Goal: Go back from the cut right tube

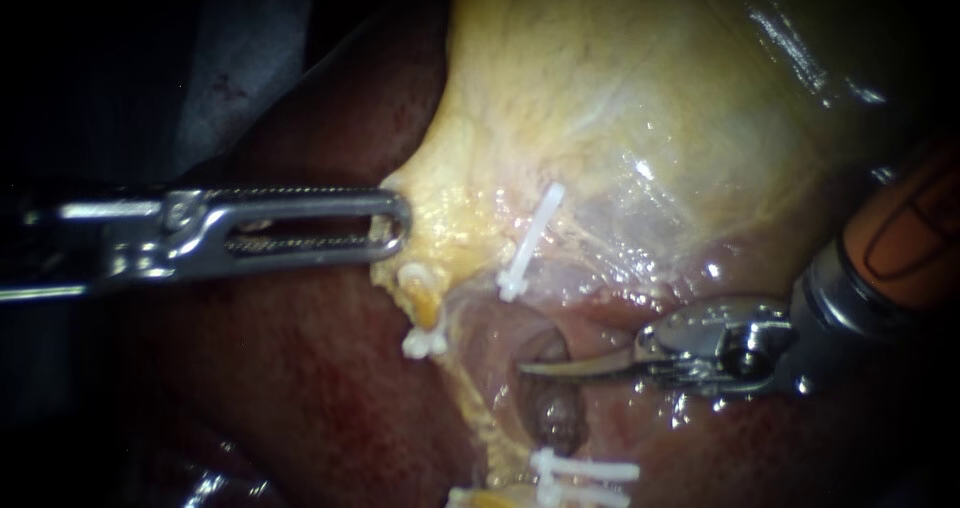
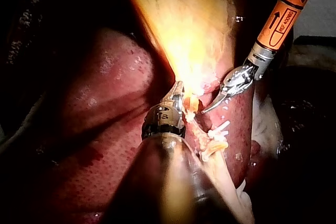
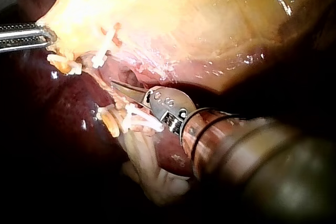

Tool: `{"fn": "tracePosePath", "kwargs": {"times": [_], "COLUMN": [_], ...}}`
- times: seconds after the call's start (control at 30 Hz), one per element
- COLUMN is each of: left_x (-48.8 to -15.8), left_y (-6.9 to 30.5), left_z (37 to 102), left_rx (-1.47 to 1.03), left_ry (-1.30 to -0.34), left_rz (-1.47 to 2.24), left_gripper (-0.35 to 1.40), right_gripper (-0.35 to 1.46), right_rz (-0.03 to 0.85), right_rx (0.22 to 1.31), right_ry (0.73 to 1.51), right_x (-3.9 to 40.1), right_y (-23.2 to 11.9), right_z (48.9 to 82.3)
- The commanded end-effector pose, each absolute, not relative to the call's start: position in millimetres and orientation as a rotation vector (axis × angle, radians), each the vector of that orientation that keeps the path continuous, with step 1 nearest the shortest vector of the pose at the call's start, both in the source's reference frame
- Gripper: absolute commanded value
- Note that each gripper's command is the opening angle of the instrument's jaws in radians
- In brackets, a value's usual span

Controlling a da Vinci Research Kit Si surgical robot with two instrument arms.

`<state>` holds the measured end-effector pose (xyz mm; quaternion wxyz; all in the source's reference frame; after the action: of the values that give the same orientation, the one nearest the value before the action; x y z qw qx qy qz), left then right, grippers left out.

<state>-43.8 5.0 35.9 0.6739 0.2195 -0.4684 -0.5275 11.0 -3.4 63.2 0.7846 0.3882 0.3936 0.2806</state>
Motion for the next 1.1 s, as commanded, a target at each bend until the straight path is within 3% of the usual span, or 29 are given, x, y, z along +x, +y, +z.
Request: {"fn": "tracePosePath", "kwargs": {"times": [0.03, 0.5, 0.73, 1.1], "left_x": [-43.8, -43.8, -43.8, -43.8], "left_y": [5.0, 5.0, 5.0, 5.0], "left_z": [35.9, 35.9, 35.9, 35.9], "left_rx": [0.494, 0.494, 0.494, 0.494], "left_ry": [-1.054, -1.054, -1.054, -1.054], "left_rz": [-1.187, -1.187, -1.187, -1.187], "left_gripper": [-0.35, -0.35, -0.35, -0.35], "right_gripper": [-0.35, -0.35, 0.19, 0.54], "right_rz": [0.605, 0.598, 0.598, 0.601], "right_rx": [0.837, 0.854, 0.856, 0.861], "right_ry": [0.849, 0.866, 0.875, 0.893], "right_x": [11.0, 11.0, 11.0, 11.0], "right_y": [-3.4, -3.6, -3.5, -3.3], "right_z": [63.1, 62.9, 62.9, 62.8]}}
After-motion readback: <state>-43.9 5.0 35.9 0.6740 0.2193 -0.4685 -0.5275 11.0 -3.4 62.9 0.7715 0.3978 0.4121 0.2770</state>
